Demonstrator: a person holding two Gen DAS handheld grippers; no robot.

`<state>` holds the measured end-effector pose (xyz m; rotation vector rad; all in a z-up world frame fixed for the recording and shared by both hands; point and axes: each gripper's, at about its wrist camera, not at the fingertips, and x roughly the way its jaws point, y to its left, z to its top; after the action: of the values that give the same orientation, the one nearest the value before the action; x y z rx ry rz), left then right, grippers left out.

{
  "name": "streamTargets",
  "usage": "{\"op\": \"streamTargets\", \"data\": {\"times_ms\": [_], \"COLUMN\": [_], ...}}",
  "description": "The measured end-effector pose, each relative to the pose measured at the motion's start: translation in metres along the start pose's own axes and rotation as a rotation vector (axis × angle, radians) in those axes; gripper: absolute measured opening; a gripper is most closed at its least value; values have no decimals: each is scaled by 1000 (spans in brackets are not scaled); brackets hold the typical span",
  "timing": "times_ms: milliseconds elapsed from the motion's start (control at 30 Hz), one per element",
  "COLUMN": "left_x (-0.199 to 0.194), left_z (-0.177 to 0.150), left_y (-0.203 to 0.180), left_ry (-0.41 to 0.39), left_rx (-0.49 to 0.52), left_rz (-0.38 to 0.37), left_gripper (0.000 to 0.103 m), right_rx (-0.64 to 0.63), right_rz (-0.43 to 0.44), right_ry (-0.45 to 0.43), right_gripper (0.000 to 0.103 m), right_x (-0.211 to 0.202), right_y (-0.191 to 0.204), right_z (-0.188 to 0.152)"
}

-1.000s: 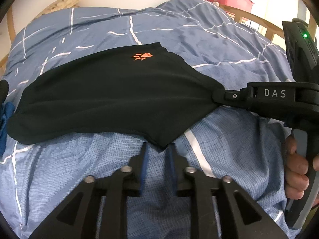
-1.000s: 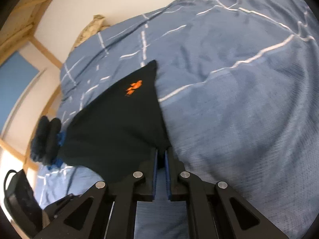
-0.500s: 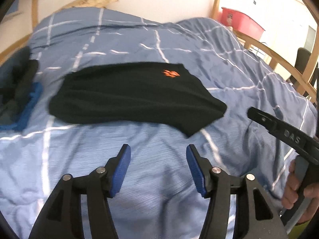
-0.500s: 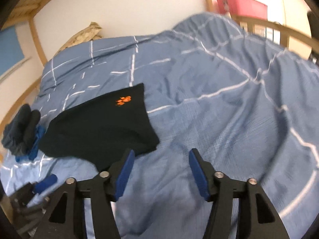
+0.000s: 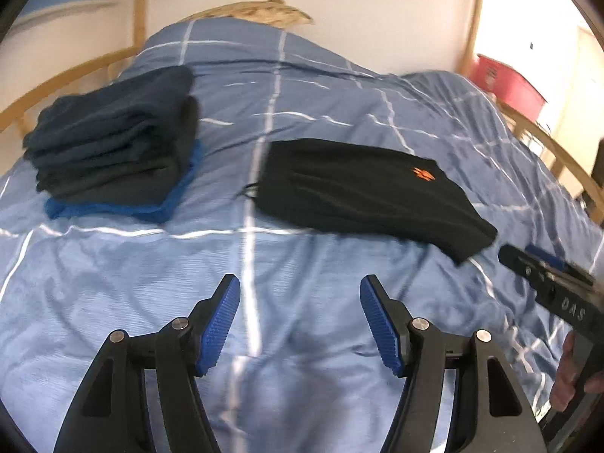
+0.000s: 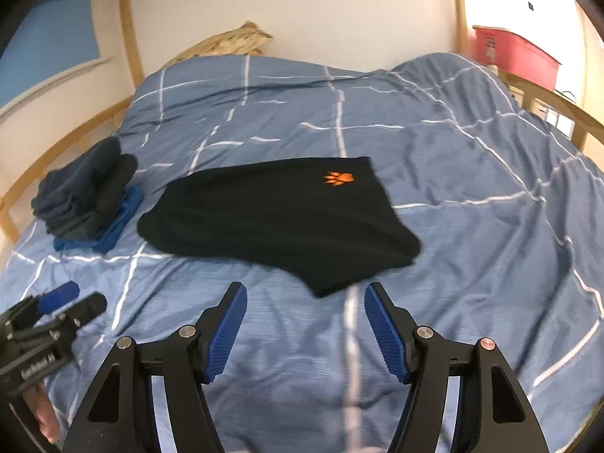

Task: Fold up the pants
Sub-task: 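Lower the left tool onto the shorts edge and close on it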

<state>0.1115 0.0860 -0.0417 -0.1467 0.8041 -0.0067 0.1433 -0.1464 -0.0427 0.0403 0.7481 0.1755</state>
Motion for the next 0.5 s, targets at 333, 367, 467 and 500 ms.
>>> {"op": "streamTargets", "data": {"times_ms": [333,367,467,500], "left_x": [28,34,52,60], "left_z": [32,35,45,48], "left_y": [20,19,16,15], "left_ry": [-35,-32,-16,-9], "left_rx": [-38,-47,-76,-85], "left_rz": [-1,-6,-28,-27], "left_gripper": [65,65,65,65], "right_rx": [-95,-95,-75,-66], "right_rz": [-41,-42,-31,-29], "right_ry": [-18,-22,-22,-19], "right_gripper": [66,66,66,66], "right_x": [37,40,54,58], "right_y": [37,37,35,34], "right_z": [20,22,30,33]}}
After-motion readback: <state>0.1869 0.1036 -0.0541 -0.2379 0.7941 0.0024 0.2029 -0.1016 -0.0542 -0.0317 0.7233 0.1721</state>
